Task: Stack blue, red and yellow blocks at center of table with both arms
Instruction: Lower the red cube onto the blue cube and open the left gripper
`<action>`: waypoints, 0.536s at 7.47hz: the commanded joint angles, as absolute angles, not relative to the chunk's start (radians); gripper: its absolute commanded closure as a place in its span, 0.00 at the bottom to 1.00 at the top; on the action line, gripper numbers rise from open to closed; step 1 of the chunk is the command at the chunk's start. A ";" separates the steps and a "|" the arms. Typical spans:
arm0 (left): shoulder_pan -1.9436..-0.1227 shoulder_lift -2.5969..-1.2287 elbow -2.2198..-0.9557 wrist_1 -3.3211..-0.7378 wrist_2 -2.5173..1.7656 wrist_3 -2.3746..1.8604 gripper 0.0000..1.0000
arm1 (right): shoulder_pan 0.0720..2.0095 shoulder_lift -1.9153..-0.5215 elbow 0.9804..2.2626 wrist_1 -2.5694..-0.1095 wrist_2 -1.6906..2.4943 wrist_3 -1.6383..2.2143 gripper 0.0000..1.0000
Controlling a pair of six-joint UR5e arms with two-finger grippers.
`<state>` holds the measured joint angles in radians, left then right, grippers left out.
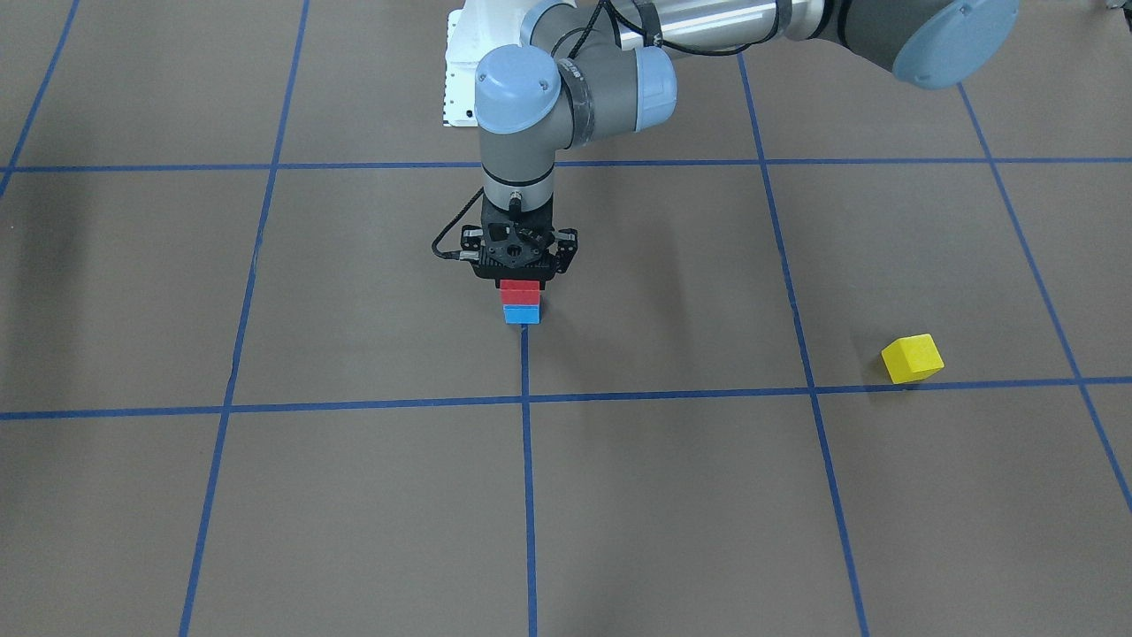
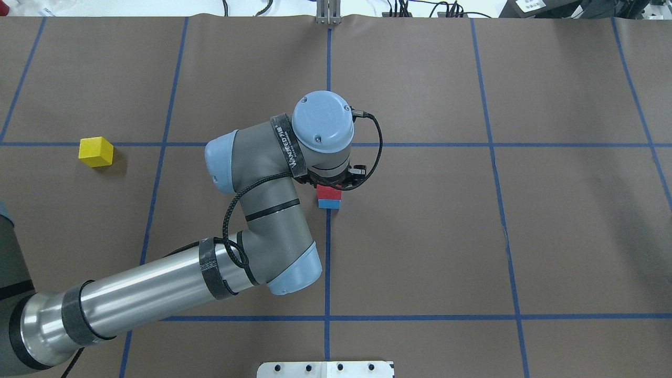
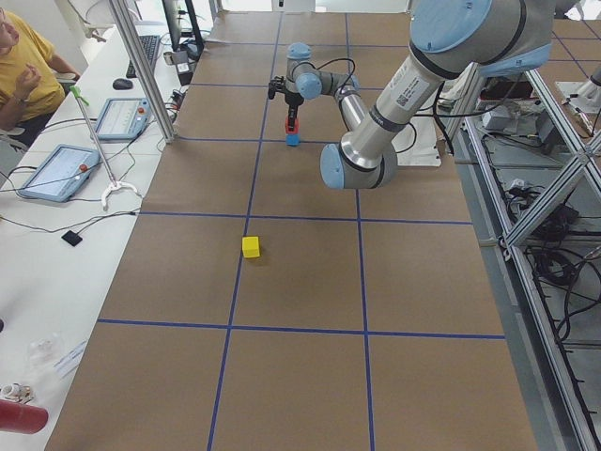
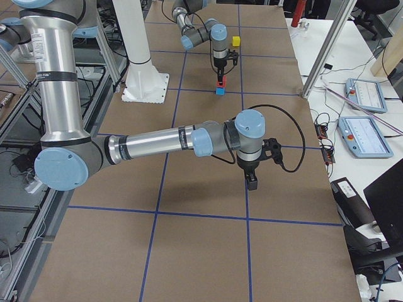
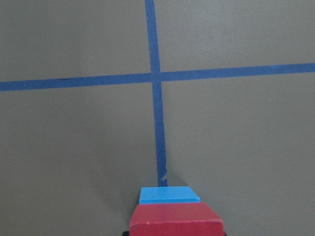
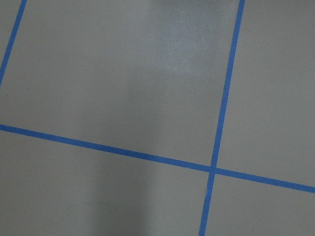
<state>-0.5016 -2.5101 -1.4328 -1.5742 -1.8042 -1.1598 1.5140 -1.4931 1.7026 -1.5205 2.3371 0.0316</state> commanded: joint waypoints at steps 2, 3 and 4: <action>-0.502 -2.508 -1.425 -1.603 -1.787 -1.155 0.29 | 1.514 -1.493 1.703 -1.522 2.338 0.032 0.00; -0.502 -2.508 -1.419 -1.605 -1.787 -1.155 0.00 | 1.514 -1.493 1.701 -1.522 2.338 0.032 0.00; -0.502 -2.508 -1.419 -1.605 -1.787 -1.154 0.00 | 1.514 -1.493 1.703 -1.522 2.338 0.032 0.00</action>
